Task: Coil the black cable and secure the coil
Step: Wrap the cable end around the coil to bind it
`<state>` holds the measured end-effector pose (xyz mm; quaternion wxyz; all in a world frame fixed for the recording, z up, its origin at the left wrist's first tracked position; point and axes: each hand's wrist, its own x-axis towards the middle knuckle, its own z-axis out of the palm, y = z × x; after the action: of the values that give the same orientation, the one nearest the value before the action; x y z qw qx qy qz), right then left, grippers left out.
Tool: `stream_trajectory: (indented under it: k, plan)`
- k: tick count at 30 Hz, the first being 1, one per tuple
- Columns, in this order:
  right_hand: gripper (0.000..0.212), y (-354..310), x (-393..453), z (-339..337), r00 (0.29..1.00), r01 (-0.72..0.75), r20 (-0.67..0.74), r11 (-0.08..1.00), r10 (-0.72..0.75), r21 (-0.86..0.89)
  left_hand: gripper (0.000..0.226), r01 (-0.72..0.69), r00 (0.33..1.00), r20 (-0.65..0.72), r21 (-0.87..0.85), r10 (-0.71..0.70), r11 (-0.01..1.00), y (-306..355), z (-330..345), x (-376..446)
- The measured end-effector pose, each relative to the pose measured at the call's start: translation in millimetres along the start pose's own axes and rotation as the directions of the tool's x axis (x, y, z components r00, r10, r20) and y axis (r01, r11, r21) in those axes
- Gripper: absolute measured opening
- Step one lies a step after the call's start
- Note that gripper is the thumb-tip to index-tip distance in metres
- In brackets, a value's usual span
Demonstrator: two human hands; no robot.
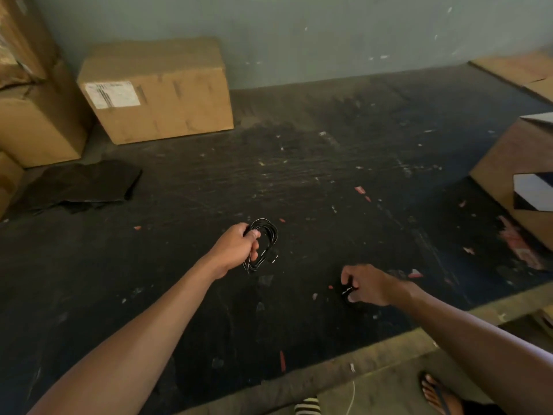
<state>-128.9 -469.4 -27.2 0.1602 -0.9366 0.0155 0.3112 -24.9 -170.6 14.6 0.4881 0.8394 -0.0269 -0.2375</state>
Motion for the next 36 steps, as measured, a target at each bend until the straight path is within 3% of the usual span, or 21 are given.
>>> stream_trajectory:
  k: [4, 9, 14, 17, 24, 31, 36]
  plan:
    - [0.02, 2.8, -2.3, 11.0, 1.0, 0.017, -0.011, 0.999, -0.016, 0.028, 0.016, 0.052, 0.997, 0.053, -0.049, -0.049, 0.997, 0.4, 7.1, -4.0]
    - [0.022, -13.8, -4.3, -5.1, 0.994, 0.105, -0.04, 0.989, -0.102, 0.101, 0.016, 0.127, 0.988, 0.099, -0.099, -0.118, 0.987, 3.8, 8.4, -10.5]
    - [0.013, -75.8, -3.9, -41.1, 0.921, 0.346, -0.295, 0.884, -0.255, 0.314, 0.015, 0.156, 0.977, 0.176, -0.227, -0.117, 0.961, 14.9, 7.6, -21.5]
    - [0.014, -110.9, -2.6, -60.1, 0.855, 0.472, -0.403, 0.812, -0.326, 0.345, 0.018, 0.104, 0.979, 0.194, -0.233, -0.059, 0.967, 25.8, 5.3, -29.4]
    - [0.014, -145.5, 2.2, -87.5, 0.741, 0.59, -0.536, 0.773, -0.405, 0.232, 0.021, 0.013, 0.988, 0.151, -0.375, 0.046, 0.927, 44.2, -10.4, -40.0]
    - [0.011, -159.9, 3.7, -86.8, 0.629, 0.619, -0.632, 0.784, -0.453, 0.054, 0.021, -0.024, 0.999, 0.021, -0.354, 0.033, 0.935, 43.1, -15.7, -35.8]
    - [0.016, -162.2, 7.1, -82.7, 0.627, 0.641, -0.623, 0.764, -0.468, 0.071, 0.021, 0.044, 0.998, 0.062, -0.466, -0.017, 0.884, 46.8, -17.6, -39.0]
